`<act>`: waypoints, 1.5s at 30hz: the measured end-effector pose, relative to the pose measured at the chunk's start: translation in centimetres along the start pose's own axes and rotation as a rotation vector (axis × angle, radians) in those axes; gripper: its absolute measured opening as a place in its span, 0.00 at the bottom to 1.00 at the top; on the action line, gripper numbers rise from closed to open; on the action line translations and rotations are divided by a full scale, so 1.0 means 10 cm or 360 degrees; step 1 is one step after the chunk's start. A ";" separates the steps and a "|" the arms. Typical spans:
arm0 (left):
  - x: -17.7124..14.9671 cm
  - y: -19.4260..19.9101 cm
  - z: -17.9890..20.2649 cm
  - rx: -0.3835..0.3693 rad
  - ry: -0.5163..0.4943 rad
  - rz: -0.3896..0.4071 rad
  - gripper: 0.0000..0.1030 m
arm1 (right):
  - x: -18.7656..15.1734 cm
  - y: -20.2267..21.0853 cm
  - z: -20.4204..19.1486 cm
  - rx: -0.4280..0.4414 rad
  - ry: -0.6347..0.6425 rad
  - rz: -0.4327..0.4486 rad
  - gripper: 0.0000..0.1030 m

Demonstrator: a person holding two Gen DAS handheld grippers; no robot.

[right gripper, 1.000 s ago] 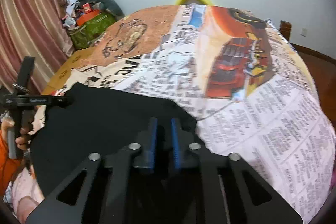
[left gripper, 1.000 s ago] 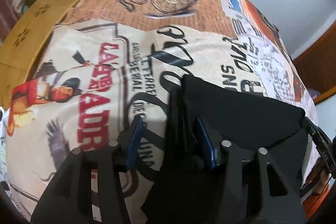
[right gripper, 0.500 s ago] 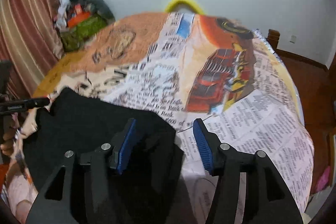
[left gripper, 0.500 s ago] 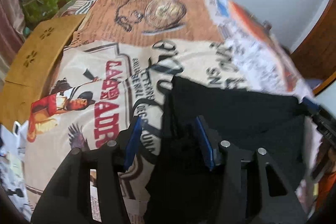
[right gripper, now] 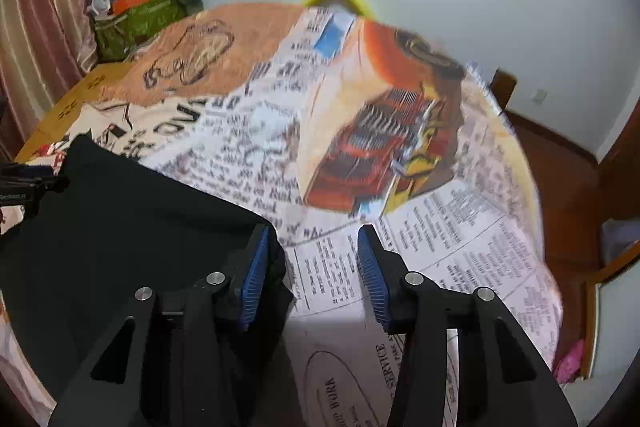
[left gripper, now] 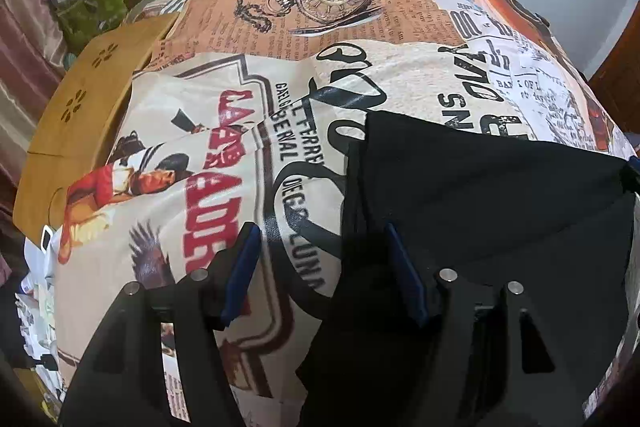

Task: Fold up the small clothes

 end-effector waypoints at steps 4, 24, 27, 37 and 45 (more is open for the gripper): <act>0.01 -0.01 -0.02 0.0017 -0.0009 -0.0020 0.70 | -0.01 0.10 0.13 0.0121 -0.0167 0.0030 0.38; -0.25 0.53 -0.33 -0.0309 0.0051 0.0003 0.74 | -0.51 0.43 -0.04 0.0331 -0.0235 -0.0030 0.55; -0.34 0.35 -0.34 -0.0448 0.0092 -0.0077 0.74 | -0.58 0.21 -0.18 0.0382 -0.0222 -0.0101 0.55; -0.16 0.10 -0.17 -0.0545 0.0058 -0.0112 0.78 | -0.45 -0.01 -0.14 0.0469 -0.0319 -0.0063 0.55; -0.07 0.02 0.06 -0.0568 -0.0011 -0.0096 0.49 | -0.44 -0.03 -0.18 0.0414 -0.0305 -0.0009 0.36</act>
Point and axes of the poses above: each gripper's, at about its wrist camera, not at the fingertips, and y roughly against the way its jaws point, z to its right, x to its top, the point moved 2 cm from there along -y, roughly the way its jaws point, and after that the axes turned 7 degrees about -z, right-handed, at the moved point
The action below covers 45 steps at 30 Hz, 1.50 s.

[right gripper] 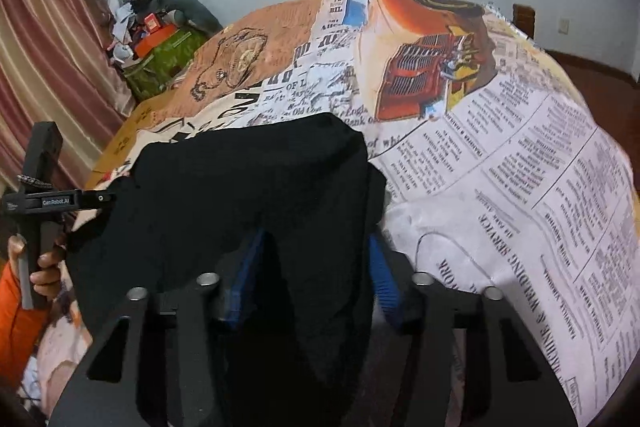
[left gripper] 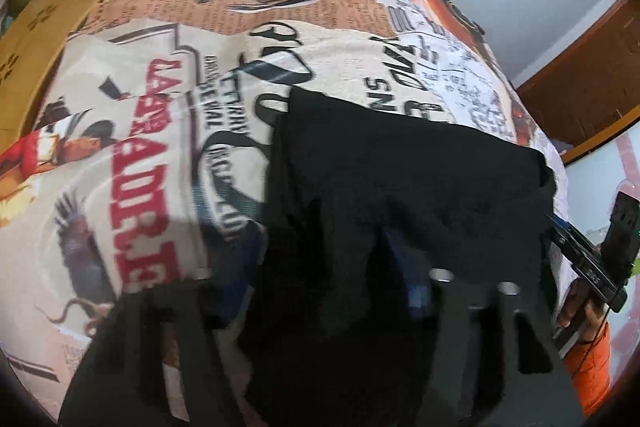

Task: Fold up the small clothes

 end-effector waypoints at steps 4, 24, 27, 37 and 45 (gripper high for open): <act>0.01 -0.01 0.03 -0.0020 0.0041 -0.0008 0.32 | 0.02 0.01 0.04 0.0042 -0.0027 0.0002 0.17; -0.44 1.68 -0.19 0.0166 0.0038 0.0550 0.06 | 0.38 0.73 -0.98 0.0143 0.0243 0.0267 0.07; -0.52 1.90 -0.39 0.0200 0.0083 0.0606 0.05 | 0.41 0.70 -1.20 0.0189 0.0284 0.0267 0.07; -0.53 1.78 -0.77 0.0135 0.0128 0.0505 0.05 | 0.38 0.30 -1.42 0.0216 0.0258 0.0156 0.07; -0.07 1.52 -0.24 0.0120 -0.0097 0.0484 0.05 | 0.24 0.21 -0.96 0.0148 0.0131 0.0039 0.07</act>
Point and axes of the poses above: each gripper's, at about its wrist camera, not at the fingertips, and y roughly against the way its jaws point, z to its right, x to its top, the point moved 2 cm from there along -y, roughly the way its jaws point, and after that the axes turned 7 degrees about -z, right-handed, at the moved point
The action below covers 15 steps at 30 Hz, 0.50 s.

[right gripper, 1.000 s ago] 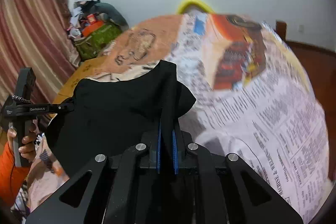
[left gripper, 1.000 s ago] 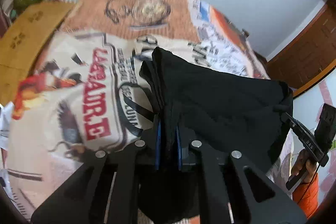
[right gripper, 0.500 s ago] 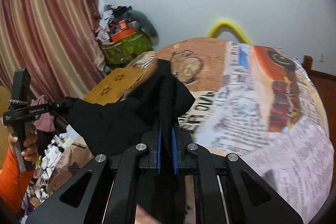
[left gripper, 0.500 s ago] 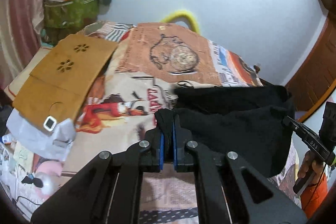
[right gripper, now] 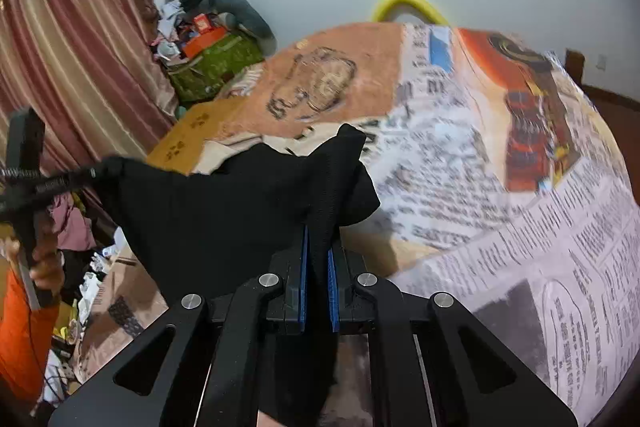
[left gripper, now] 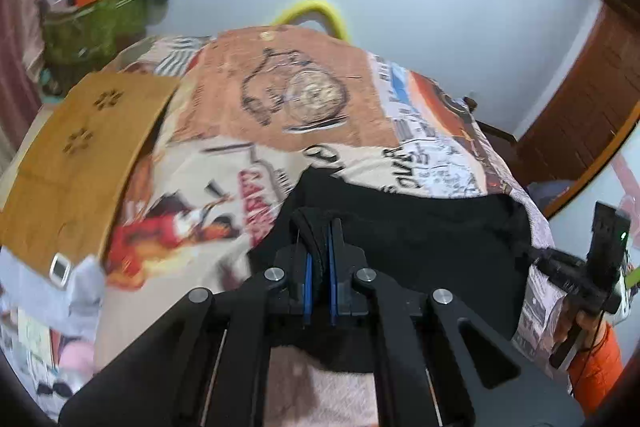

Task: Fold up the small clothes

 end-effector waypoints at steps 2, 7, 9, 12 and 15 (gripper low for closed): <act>0.15 -0.21 0.10 -0.0006 -0.0029 -0.0047 0.05 | -0.04 -0.05 0.10 -0.0005 -0.0027 -0.0020 0.07; 0.34 -0.87 0.09 0.0079 0.0000 -0.0221 0.05 | -0.13 -0.19 0.22 -0.0040 -0.0023 -0.0050 0.07; 0.36 -1.08 0.02 0.0165 0.0012 -0.0287 0.06 | -0.15 -0.22 0.25 -0.0044 -0.0015 -0.0052 0.07; 0.34 -1.38 -0.15 0.0224 0.0059 -0.0417 0.19 | -0.19 -0.25 0.30 -0.0036 -0.0016 -0.0057 0.08; 0.32 -1.38 -0.30 0.0219 0.0106 -0.0447 0.44 | -0.22 -0.26 0.32 -0.0032 -0.0006 -0.0061 0.11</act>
Point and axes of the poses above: each gripper's, at about its wrist camera, not at the fingertips, and y roughly against the way its jaws point, z to its right, x to its top, the point moved 2 cm from there along -y, roughly the way its jaws point, and after that the axes turned 7 degrees about -z, right-handed, at the moved point
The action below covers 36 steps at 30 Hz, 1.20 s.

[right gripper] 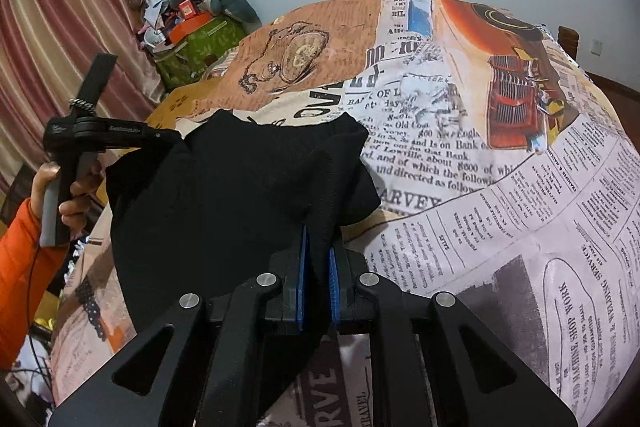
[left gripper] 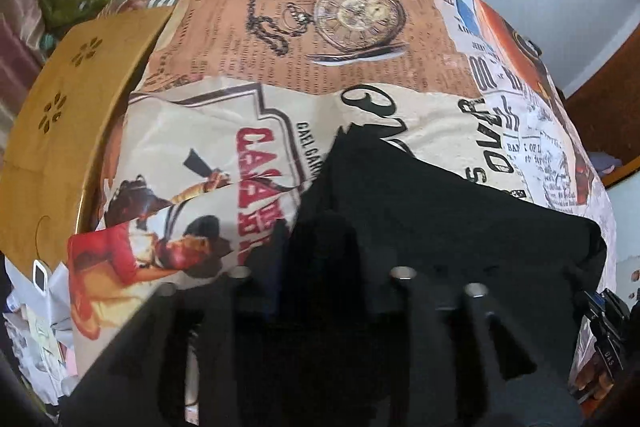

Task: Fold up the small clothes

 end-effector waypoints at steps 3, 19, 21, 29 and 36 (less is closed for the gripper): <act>-0.05 0.22 -0.11 -0.0026 -0.0007 0.0074 0.68 | -0.03 0.03 0.02 0.0029 -0.0026 0.0011 0.13; -0.19 -0.23 -0.18 -0.0203 -0.0056 -0.0168 0.86 | -0.09 -0.08 0.04 0.0047 -0.0135 -0.0070 0.45; -0.17 -0.36 -0.11 -0.0227 -0.0068 -0.0201 0.84 | -0.07 -0.12 0.06 0.0068 -0.0155 -0.0078 0.45; -0.22 -0.39 0.00 -0.0400 0.0002 -0.0108 0.27 | 0.07 -0.25 0.05 0.0133 -0.0184 -0.0032 0.25; -0.45 0.22 -0.04 -0.0272 -0.0034 0.0106 0.21 | 0.17 -0.12 -0.14 0.0139 -0.0078 0.0018 0.10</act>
Point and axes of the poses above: each gripper's, at about its wrist camera, not at the fingertips, and y roughly against the way its jaws point, z to its right, x to its top, the point moved 2 cm from there along -y, roughly the way its jaws point, and after that the axes turned 7 degrees about -z, right-handed, at the moved point
